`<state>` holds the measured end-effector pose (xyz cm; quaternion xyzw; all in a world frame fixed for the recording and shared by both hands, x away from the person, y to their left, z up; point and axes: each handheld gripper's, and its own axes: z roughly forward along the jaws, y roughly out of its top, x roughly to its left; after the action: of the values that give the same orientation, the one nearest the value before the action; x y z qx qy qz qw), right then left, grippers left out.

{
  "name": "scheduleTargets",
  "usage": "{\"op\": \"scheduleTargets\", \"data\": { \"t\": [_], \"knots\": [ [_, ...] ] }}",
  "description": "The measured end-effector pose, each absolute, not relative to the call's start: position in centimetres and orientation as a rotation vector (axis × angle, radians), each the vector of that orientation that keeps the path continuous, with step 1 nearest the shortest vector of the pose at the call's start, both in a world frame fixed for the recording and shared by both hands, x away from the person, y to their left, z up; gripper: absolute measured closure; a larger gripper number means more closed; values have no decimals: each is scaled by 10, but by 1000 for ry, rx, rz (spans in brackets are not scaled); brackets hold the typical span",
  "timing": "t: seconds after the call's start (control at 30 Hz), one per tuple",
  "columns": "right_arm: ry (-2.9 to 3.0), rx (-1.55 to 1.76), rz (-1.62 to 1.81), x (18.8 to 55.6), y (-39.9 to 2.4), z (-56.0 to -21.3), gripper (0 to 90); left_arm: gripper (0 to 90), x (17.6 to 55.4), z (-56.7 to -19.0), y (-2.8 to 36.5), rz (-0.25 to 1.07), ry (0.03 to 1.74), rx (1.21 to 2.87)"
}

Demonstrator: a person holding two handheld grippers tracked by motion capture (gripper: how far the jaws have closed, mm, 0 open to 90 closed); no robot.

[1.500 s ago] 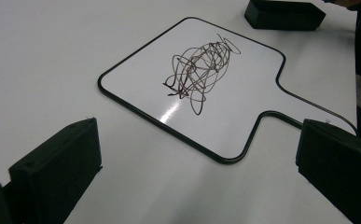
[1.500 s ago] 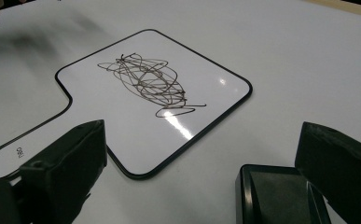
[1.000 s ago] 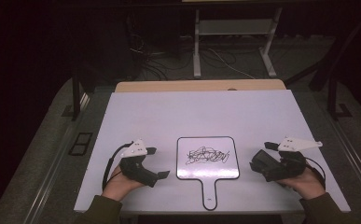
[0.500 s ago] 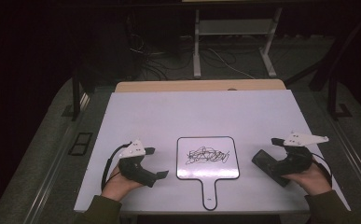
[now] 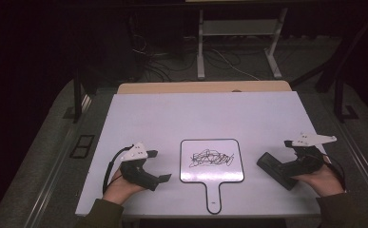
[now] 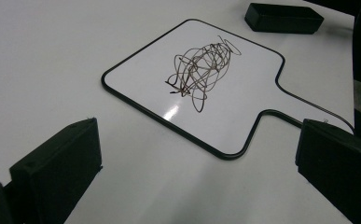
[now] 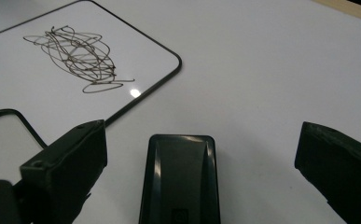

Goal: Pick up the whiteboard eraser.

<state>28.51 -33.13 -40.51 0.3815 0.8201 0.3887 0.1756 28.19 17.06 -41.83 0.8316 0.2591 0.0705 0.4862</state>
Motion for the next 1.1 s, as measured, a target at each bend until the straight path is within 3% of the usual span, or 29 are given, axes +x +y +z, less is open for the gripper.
{"op": "scheduleTargets", "data": {
  "t": [0.6,0.73,1.1],
  "knots": [
    [2492,1108,892,284,-330,-414,50,0,282,-418,170,168,625,2027],
    [2519,1115,876,283,-330,-415,128,0,281,-418,170,168,625,2027],
    [2534,1122,831,281,-328,-421,163,0,281,-419,170,166,626,2027]
  ]
}}
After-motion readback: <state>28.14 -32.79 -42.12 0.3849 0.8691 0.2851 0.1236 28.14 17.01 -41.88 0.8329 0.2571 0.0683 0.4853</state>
